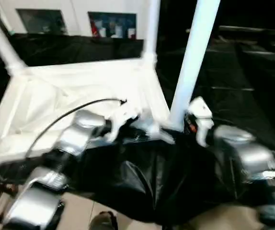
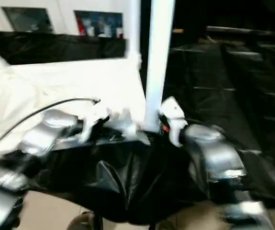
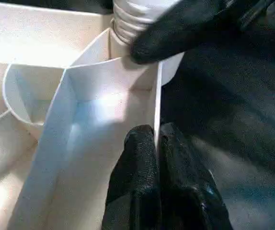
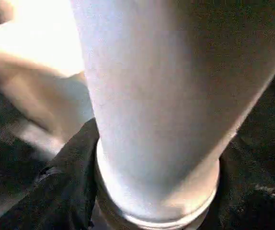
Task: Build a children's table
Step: Rotate leg to tighten
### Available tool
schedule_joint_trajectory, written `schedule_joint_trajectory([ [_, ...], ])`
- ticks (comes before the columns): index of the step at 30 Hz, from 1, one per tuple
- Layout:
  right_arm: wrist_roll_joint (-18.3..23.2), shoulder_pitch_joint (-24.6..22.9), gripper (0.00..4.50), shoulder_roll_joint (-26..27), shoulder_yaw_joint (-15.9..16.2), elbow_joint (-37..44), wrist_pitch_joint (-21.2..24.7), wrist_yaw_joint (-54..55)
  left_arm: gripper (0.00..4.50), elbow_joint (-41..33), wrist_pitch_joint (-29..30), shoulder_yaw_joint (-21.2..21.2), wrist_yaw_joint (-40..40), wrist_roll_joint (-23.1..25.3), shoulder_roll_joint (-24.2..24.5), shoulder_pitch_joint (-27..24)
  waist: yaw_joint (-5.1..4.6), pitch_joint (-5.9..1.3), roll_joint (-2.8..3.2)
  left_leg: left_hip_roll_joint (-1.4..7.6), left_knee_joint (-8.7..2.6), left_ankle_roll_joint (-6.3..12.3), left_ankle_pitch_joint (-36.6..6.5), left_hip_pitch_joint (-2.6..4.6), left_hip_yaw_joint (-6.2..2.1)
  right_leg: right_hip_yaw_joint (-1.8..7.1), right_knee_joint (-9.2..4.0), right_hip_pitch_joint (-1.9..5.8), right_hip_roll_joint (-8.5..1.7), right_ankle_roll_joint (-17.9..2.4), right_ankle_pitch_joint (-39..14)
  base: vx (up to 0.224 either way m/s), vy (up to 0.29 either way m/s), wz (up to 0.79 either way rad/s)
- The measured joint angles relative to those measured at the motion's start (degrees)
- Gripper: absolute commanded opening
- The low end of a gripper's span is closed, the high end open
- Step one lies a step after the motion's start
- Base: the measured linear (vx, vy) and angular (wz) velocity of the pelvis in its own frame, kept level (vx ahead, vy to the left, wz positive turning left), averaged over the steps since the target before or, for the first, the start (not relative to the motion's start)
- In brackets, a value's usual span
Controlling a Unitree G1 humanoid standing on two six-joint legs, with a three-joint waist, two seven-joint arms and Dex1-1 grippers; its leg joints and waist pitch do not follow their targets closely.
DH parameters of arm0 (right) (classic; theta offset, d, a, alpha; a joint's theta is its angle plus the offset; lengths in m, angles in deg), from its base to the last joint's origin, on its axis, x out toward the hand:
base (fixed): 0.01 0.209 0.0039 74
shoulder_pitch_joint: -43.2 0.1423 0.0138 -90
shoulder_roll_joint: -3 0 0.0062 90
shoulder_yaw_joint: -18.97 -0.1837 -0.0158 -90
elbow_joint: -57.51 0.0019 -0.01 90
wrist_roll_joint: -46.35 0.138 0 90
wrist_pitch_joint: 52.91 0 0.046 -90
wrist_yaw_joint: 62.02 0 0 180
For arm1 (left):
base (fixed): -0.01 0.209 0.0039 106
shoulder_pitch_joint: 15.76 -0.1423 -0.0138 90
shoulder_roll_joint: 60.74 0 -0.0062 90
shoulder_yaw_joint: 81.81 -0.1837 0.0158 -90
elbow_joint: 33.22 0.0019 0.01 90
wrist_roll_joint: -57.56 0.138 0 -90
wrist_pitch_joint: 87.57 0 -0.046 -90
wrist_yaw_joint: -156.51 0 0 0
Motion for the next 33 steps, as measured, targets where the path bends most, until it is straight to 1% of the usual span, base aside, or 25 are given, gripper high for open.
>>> schedule_joint_trajectory([
  [2,-1.2,2.9,2.75,4.4,-2.5,-4.4,-0.8,9.6,0.00,3.0,1.5,0.8,6.6,0.8,-3.7,2.2,-0.08,-0.01,0.00,0.00,0.04,0.00,0.0,0.00,0.01,0.02,0.02,-0.03,0.01,0.0,0.0,0.000,0.000,0.00],
  [5,-1.2,4.4,2.75,6.2,-3.2,-7.4,-2.7,14.5,0.00,3.7,2.3,1.2,10.1,0.9,-5.4,2.7,-0.04,-0.06,0.04,0.00,-0.06,0.00,0.0,0.04,0.00,0.01,0.01,0.00,0.02,-0.1,0.1,0.000,0.000,0.00],
  [6,-1.2,4.6,2.75,6.7,-3.3,-8.0,-3.3,15.1,0.00,3.8,2.3,1.3,10.3,0.9,-5.5,2.7,-0.03,-0.07,0.03,0.01,-0.10,0.00,0.0,0.06,-0.01,-0.01,0.02,0.00,0.03,-0.1,0.1,0.000,0.000,0.00],
  [7,-1.3,5.0,3.10,7.1,-3.4,-8.9,-4.1,15.7,0.00,3.9,2.2,1.5,10.5,1.0,-5.5,2.7,-0.07,-0.09,0.01,0.03,-0.10,0.00,0.0,0.07,-0.01,-0.01,0.02,0.01,0.05,-0.2,0.1,0.000,0.000,0.00],
  [8,-1.9,5.7,3.31,7.9,-4.0,-10.1,-4.7,16.4,0.00,4.2,2.0,1.7,11.0,1.4,-5.8,2.9,-0.17,-0.09,0.01,0.03,-0.10,0.00,0.0,0.07,-0.01,-0.01,0.02,0.00,0.05,-0.2,0.1,0.000,0.000,0.00],
  [9,-2.1,6.0,3.31,8.2,-4.4,-10.6,-5.0,16.5,0.00,4.4,1.7,1.7,11.1,1.5,-5.8,2.9,-0.19,-0.09,0.01,0.03,-0.10,0.00,0.0,0.06,-0.01,-0.02,0.02,0.00,0.05,-0.2,0.1,0.000,0.000,0.00],
  [10,-2.2,6.0,3.50,8.5,-4.6,-10.9,-5.3,16.4,0.00,4.5,1.5,1.7,11.0,1.5,-5.8,2.9,-0.22,-0.10,0.01,0.02,-0.09,0.00,0.0,0.07,-0.01,-0.01,0.01,0.00,0.05,-0.1,0.1,0.000,0.000,0.00],
  [12,-2.4,6.0,3.65,8.8,-4.5,-11.0,-5.6,16.1,0.00,4.5,1.3,1.7,10.6,1.5,-5.6,2.9,-0.29,-0.09,0.01,0.02,-0.09,0.00,0.0,0.06,0.00,0.00,0.01,0.00,0.05,-0.1,0.1,0.000,0.000,0.00],
  [14,-2.7,6.0,3.65,8.4,-4.2,-11.0,-6.1,14.6,0.00,4.5,0.8,1.7,9.7,1.5,-5.1,2.8,-0.48,-0.09,0.01,0.02,-0.09,0.00,0.0,0.06,0.00,0.00,0.01,-0.01,0.05,-0.2,0.2,0.000,0.000,0.00],
  [18,-2.9,5.5,3.65,5.6,-1.8,-10.1,-6.4,9.7,0.00,3.4,-0.6,1.3,6.9,1.4,-3.5,2.0,-0.58,-0.09,0.01,0.05,-0.17,0.00,0.0,0.06,-0.02,-0.03,0.03,-0.06,0.09,-0.2,0.2,0.000,0.000,0.00],
  [20,-2.7,4.5,3.65,2.2,0.6,-8.4,-6.7,5.2,0.00,1.4,-1.7,0.7,3.4,1.3,-1.7,0.6,-0.30,-0.10,0.02,0.07,-0.21,0.00,0.0,0.07,-0.03,-0.07,0.03,-0.06,0.09,-0.2,0.1,0.000,0.000,0.00],
  [23,-2.7,3.7,3.65,-1.1,2.2,-6.0,-7.1,-1.3,0.00,-0.1,-3.6,0.5,-0.5,0.9,0.5,-0.4,0.06,-0.10,0.03,0.06,-0.21,0.00,0.0,0.05,-0.03,-0.07,0.04,-0.06,0.08,-0.2,0.2,0.000,0.000,0.00],
  [25,-2.4,2.7,3.65,-4.8,3.7,-3.8,-7.1,-6.9,0.00,-1.5,-4.5,0.0,-3.6,0.3,2.0,-1.4,0.26,-0.09,0.02,0.06,-0.15,0.00,0.0,0.04,-0.02,-0.06,0.03,-0.01,0.05,-0.2,0.1,0.000,0.000,0.00],
  [29,-1.8,1.0,3.65,-8.6,5.4,-0.4,-6.7,-14.0,0.00,-2.9,-4.7,-0.4,-7.5,-0.7,3.8,-2.4,0.59,-0.09,0.03,0.04,-0.10,0.00,0.0,-0.02,0.01,-0.05,0.03,-0.02,0.01,-0.2,0.1,0.000,0.000,0.00],
  [31,-0.3,-0.1,3.65,-11.6,6.1,2.1,-6.1,-18.1,0.00,-4.4,-4.7,-0.8,-9.8,-0.9,4.6,-3.2,1.00,-0.09,0.03,0.05,-0.10,0.00,0.0,-0.01,0.01,-0.05,0.02,-0.01,0.01,-0.2,0.1,0.000,0.000,0.00],
  [33,0.7,-0.6,3.65,-12.4,6.3,2.9,-5.9,-20.4,0.00,-5.3,-4.7,-1.0,-11.2,-1.3,5.3,-3.8,1.07,-0.09,0.03,0.06,-0.11,0.00,0.0,-0.01,0.01,-0.05,0.03,-0.03,0.02,-0.2,0.1,0.000,0.000,0.00],
])
